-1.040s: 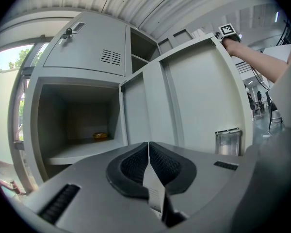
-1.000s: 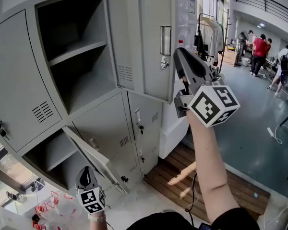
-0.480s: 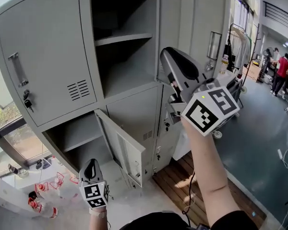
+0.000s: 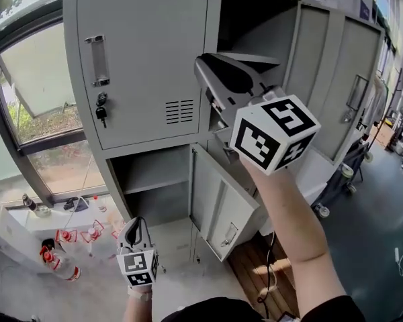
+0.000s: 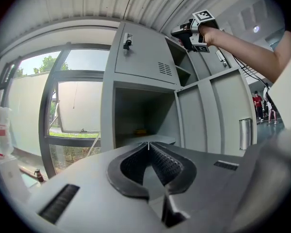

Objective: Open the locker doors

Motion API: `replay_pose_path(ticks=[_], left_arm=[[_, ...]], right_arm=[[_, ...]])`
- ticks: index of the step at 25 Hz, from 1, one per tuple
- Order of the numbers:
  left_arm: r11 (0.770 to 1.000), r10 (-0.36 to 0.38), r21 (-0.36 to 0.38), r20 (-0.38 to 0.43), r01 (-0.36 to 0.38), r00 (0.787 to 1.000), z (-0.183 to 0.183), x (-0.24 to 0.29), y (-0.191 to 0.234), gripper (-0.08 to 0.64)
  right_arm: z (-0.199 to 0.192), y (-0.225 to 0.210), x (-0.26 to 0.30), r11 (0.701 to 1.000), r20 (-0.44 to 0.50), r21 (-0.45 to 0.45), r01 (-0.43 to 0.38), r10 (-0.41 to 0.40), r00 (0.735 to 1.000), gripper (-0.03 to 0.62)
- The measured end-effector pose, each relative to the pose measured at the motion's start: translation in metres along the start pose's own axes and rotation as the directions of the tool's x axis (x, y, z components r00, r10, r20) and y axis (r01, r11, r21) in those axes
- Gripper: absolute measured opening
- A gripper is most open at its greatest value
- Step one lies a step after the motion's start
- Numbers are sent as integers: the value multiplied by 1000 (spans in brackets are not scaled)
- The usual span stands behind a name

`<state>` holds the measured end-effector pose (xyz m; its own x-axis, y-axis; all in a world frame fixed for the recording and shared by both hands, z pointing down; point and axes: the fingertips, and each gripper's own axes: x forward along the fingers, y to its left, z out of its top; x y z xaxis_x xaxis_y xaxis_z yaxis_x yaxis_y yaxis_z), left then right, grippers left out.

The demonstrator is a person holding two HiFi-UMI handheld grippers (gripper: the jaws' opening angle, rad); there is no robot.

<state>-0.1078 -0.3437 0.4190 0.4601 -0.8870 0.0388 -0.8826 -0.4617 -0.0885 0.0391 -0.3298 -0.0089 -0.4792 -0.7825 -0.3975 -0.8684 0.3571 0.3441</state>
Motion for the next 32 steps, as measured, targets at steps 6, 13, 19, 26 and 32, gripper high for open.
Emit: replay_pose_path(ticks=[6, 13, 19, 26, 32], left_arm=[[999, 47, -16, 15, -47, 999, -3, -15, 30, 26], [995, 99, -37, 12, -98, 995, -8, -33, 55, 26], [985, 167, -52, -1, -167, 986, -20, -48, 84, 26], [973, 221, -62, -24, -222, 975, -32, -65, 104, 26], [965, 251, -65, -34, -253, 967, -37, -74, 114, 26]], right_arm=[[3, 58, 55, 994, -34, 15, -111, 111, 993, 52], [1, 120, 104, 978, -55, 32, -207, 208, 977, 56], [-23, 140, 137, 974, -84, 79, -213, 219, 972, 90], [-42, 140, 160, 977, -114, 126, -172, 186, 976, 170], [-45, 144, 169, 980, -106, 137, -148, 163, 981, 179]])
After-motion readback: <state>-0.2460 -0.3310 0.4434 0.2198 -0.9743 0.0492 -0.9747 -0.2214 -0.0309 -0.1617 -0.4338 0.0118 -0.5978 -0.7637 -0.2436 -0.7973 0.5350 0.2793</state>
